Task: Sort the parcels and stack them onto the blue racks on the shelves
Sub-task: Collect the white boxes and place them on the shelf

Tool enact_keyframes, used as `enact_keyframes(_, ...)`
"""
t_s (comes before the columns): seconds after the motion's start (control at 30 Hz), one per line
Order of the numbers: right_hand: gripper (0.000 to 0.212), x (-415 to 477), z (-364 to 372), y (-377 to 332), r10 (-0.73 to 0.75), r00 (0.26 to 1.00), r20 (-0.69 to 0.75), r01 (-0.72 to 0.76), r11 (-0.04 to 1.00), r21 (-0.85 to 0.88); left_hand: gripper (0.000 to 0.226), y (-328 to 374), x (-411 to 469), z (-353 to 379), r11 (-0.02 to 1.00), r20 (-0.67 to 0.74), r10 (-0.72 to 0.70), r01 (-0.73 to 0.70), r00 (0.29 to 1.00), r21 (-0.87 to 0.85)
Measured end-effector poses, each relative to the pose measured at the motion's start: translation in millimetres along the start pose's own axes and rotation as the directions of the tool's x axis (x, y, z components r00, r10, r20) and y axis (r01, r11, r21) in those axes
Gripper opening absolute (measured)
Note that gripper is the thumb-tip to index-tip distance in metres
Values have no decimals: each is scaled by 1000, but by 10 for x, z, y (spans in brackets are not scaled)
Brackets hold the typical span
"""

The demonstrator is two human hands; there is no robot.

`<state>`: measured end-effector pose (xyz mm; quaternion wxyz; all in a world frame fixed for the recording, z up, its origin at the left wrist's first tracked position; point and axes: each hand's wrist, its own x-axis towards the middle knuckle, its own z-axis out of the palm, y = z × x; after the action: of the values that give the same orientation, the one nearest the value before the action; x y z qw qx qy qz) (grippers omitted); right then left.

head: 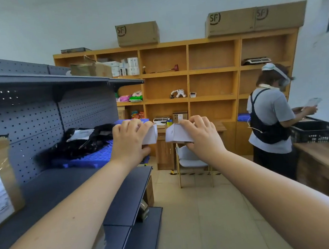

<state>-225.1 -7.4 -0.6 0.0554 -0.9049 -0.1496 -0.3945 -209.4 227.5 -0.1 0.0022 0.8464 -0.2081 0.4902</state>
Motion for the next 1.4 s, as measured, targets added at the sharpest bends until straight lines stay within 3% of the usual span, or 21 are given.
enact_keyframes(0.33, 61, 197, 575, 593, 10, 999, 44, -9, 1000, -11, 73, 121, 301, 855, 1000, 36, 0, 1, 999, -29)
enact_keyframes(0.8, 61, 1148, 1367, 2056, -91, 993, 69, 93, 996, -14, 69, 388, 1461, 2391, 998, 71, -24, 28, 997, -54)
enact_keyframes(1.1, 63, 1783, 2000, 2676, -99, 993, 63, 98, 995, 15, 71, 289, 1928, 3170, 999, 79, -46, 46, 996, 4)
enact_keyframes(1.4, 62, 2441, 2785, 2855, -78, 997, 19, 76, 991, 111, 66, -217, 2185, 3821, 995, 94, -66, 58, 993, 80)
